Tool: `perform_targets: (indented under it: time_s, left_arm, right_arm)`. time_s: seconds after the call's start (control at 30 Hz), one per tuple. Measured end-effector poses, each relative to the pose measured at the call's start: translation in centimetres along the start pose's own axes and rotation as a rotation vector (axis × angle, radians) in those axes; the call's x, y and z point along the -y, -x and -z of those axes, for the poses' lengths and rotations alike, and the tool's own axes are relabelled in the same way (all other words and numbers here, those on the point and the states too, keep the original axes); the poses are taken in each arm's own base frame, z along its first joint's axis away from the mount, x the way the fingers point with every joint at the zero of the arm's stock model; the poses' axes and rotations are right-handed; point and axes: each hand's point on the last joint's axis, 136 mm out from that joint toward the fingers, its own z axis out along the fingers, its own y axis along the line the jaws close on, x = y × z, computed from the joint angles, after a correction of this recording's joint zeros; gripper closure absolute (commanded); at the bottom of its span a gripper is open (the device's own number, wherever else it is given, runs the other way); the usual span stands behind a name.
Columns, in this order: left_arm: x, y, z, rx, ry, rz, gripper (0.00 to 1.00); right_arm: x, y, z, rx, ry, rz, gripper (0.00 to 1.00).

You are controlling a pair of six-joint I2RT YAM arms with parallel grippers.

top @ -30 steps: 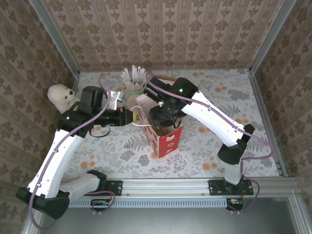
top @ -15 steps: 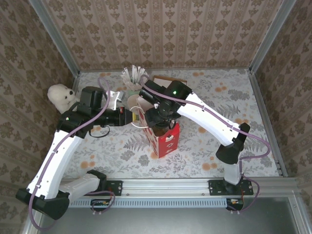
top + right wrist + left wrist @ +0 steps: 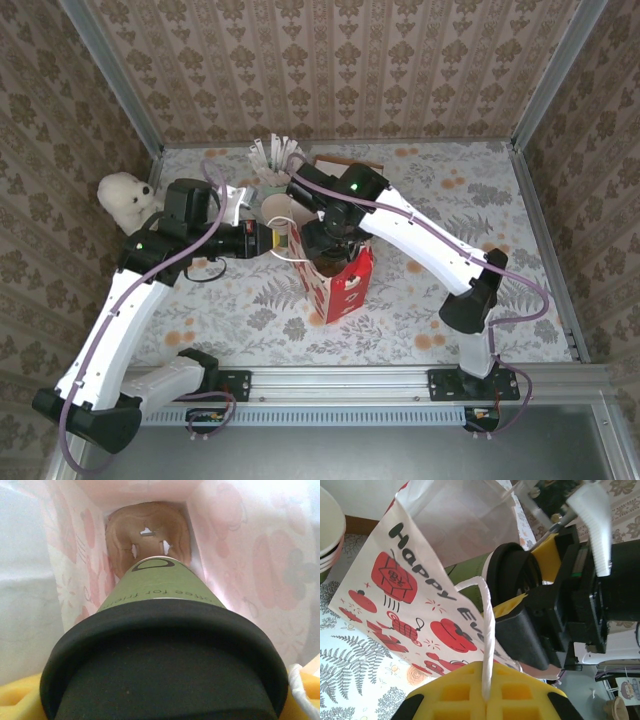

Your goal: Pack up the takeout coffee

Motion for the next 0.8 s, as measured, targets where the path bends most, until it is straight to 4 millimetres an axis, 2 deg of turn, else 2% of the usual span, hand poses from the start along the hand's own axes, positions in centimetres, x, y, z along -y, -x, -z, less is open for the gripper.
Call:
perform_targets:
  time_s: [0.2,0.43,0.6,0.7,0.8]
  left_arm:
    - [0.3,-0.1,0.0,-0.002,-0.019,-0.005,1.0]
    - [1.0,0.0,-0.4,0.0,-0.076,-0.023,1.0]
    - [1.0,-0.2,-0.8,-0.009,-0.103,-0.026,1.0]
    - [1.3,-0.2,-0.8,-0.01,-0.118,-0.031,1.0]
    - [1.4,-0.2,-0.8,-0.009,-0.122,-0.041,1.0]
  right_arm:
    - [-0.7,0.2,-1.1,-0.025,0.006,0.003,0.35]
    - [-1.4,1.0,1.1,0.007,0.06,-0.019,0.35]
    - [-1.6,1.1,1.4,0.013,0.068,-0.033,0.35]
    - [-2.2,1.8,1.6,0.033,0.082,-0.042,0.35]
    - [-2.6,2.5,2.6,0.069,0.104,-0.056,0.35]
